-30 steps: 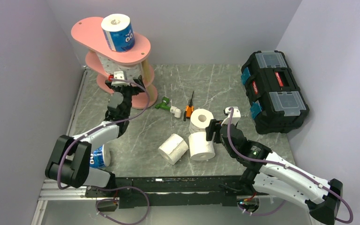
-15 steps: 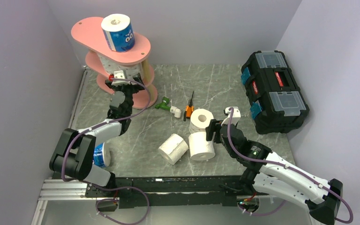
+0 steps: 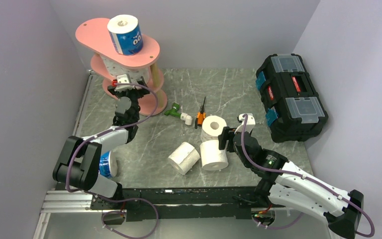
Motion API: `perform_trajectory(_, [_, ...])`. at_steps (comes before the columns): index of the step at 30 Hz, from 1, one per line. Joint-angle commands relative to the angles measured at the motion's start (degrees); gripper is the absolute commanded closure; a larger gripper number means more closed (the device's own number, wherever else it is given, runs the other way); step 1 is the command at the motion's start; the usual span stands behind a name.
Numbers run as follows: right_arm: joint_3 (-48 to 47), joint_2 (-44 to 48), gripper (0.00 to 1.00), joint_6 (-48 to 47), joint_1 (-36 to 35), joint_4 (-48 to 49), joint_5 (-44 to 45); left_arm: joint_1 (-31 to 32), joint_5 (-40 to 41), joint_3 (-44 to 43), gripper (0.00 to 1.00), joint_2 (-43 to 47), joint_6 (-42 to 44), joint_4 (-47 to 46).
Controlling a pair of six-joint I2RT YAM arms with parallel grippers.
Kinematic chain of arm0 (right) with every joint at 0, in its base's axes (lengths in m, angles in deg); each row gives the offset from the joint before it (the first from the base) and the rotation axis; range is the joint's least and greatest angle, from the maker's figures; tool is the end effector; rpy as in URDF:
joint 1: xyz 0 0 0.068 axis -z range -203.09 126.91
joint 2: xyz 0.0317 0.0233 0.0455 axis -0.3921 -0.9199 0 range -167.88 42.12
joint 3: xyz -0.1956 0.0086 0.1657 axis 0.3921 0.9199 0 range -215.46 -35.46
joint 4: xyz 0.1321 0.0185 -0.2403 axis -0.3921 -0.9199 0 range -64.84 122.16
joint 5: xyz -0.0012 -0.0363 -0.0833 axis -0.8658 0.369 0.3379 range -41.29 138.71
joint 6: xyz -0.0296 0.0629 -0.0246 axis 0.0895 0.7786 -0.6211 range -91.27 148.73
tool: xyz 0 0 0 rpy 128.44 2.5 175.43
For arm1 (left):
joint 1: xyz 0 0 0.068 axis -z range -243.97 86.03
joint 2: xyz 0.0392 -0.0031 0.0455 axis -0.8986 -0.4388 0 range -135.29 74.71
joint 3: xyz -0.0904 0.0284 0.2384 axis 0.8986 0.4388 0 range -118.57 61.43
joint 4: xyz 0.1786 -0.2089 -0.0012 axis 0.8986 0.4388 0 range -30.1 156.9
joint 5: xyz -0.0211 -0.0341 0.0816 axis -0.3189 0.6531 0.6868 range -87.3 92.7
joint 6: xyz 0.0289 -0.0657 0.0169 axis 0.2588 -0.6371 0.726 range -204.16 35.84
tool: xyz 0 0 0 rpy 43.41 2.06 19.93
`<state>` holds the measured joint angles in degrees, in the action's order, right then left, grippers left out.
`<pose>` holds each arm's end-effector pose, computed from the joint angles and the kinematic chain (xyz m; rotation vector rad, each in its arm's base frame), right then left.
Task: Place and organize the paper towels onto the shelf
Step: Adjust the paper towel on the shelf.
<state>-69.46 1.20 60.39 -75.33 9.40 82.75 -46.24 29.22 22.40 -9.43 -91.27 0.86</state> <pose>0.1537 0.1421 0.2416 -0.0073 2.0078 0.3177 0.3375 -0.0790 0.2491 -0.2689 1.3269 -0.0582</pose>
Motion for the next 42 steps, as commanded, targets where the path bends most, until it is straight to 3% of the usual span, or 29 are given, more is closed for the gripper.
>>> perform_trajectory(1, [-0.42, 0.11, 0.30, 0.07, 0.22, 0.18, 1.20, -1.48, 1.83, -0.43, 0.01, -0.21, 0.34, -3.97])
perform_trajectory(42, [-0.45, -0.73, 0.30, 0.33, 0.30, -0.28, 2.34, -7.78, 1.63, -3.82, 0.01, -5.46, -1.24, -4.75])
